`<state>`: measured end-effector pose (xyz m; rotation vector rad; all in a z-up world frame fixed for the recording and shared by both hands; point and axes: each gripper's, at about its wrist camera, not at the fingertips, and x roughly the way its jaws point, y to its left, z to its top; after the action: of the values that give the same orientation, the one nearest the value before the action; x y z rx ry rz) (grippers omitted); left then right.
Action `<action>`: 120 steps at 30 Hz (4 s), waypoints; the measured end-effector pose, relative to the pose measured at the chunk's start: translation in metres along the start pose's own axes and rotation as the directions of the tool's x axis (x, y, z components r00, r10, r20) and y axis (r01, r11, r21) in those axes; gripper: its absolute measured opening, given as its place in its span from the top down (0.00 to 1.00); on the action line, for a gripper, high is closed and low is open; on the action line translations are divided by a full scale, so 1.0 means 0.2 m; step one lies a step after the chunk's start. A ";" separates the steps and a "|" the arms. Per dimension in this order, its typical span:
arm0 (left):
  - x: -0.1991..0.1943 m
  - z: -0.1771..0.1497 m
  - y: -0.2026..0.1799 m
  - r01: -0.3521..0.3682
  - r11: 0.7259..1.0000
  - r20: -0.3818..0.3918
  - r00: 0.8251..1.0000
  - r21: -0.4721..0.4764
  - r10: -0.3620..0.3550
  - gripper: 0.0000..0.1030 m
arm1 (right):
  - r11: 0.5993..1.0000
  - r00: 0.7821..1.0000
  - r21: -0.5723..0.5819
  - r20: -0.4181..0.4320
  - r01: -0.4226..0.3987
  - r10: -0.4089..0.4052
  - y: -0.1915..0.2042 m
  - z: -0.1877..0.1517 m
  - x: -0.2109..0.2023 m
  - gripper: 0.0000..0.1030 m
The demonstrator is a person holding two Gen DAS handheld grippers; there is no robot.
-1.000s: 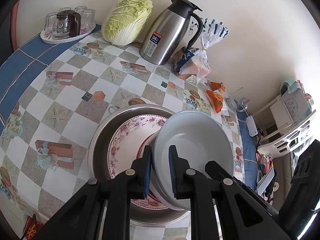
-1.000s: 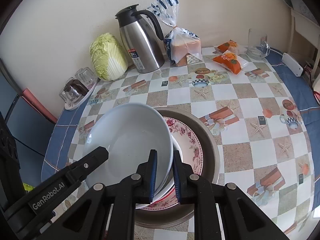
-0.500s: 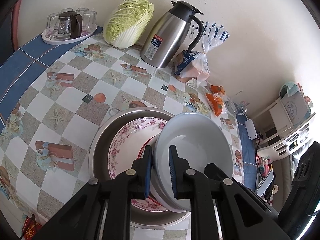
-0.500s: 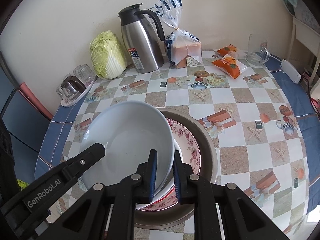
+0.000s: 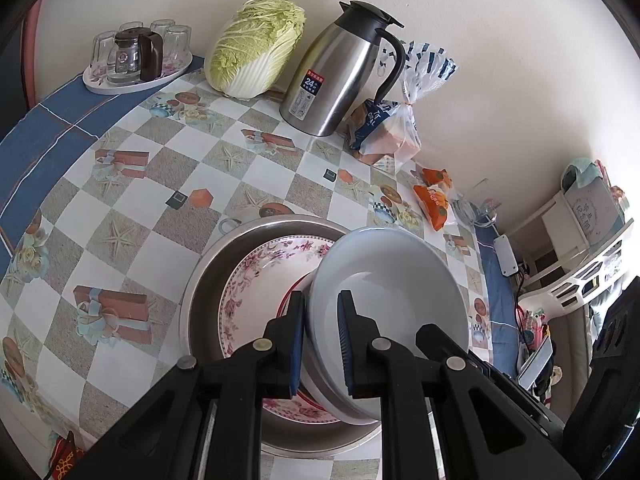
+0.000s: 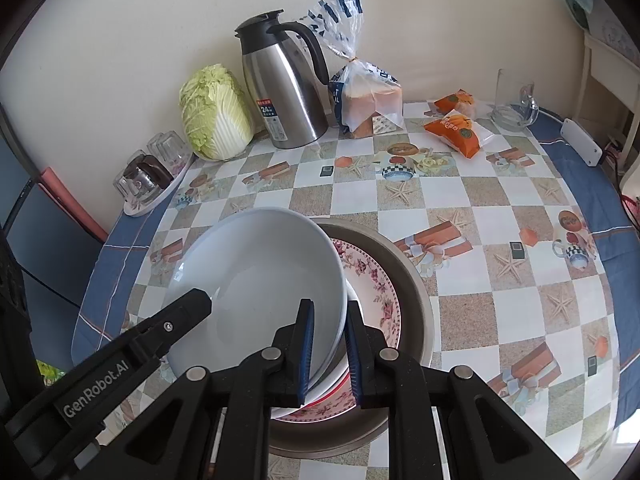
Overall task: Organize plates and bowls
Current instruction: 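Lower the white round bowl onto the white square bowl with both grippers, then open both grippers and release the white round bowl, then withdraw both tools away from the stacked dishes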
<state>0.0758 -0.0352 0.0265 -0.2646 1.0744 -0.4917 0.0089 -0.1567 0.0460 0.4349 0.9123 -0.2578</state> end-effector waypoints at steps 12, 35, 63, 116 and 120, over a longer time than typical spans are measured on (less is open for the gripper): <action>-0.03 0.01 -0.02 -0.034 0.999 0.032 0.999 0.026 0.033 0.83 | 1.000 0.999 -0.002 0.033 0.003 -0.003 -0.02 0.02 -0.04 0.82; -0.12 0.03 0.04 -0.138 0.990 0.107 0.985 -0.003 0.138 0.11 | 1.000 0.998 0.010 0.051 0.023 -0.024 -0.07 0.01 -0.05 0.00; -0.26 -0.18 0.16 -0.329 0.936 0.188 0.934 0.121 0.304 0.05 | 0.994 0.989 -0.097 0.141 0.045 -0.031 -0.01 -0.24 -0.19 0.00; 0.03 -0.30 0.28 -0.390 0.875 -0.058 0.905 0.287 0.422 0.05 | 0.972 0.983 -0.171 -0.057 0.160 -0.172 -0.07 -0.39 0.07 0.00; 0.04 -0.31 0.28 -0.390 0.872 -0.066 0.902 0.296 0.426 0.05 | 0.972 0.983 -0.172 -0.059 0.159 -0.172 -0.08 -0.39 0.07 0.00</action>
<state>0.0384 0.0101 -0.0326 0.2465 1.1362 -0.2705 -0.0440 -0.1341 -0.0098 0.2142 1.0358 -0.3167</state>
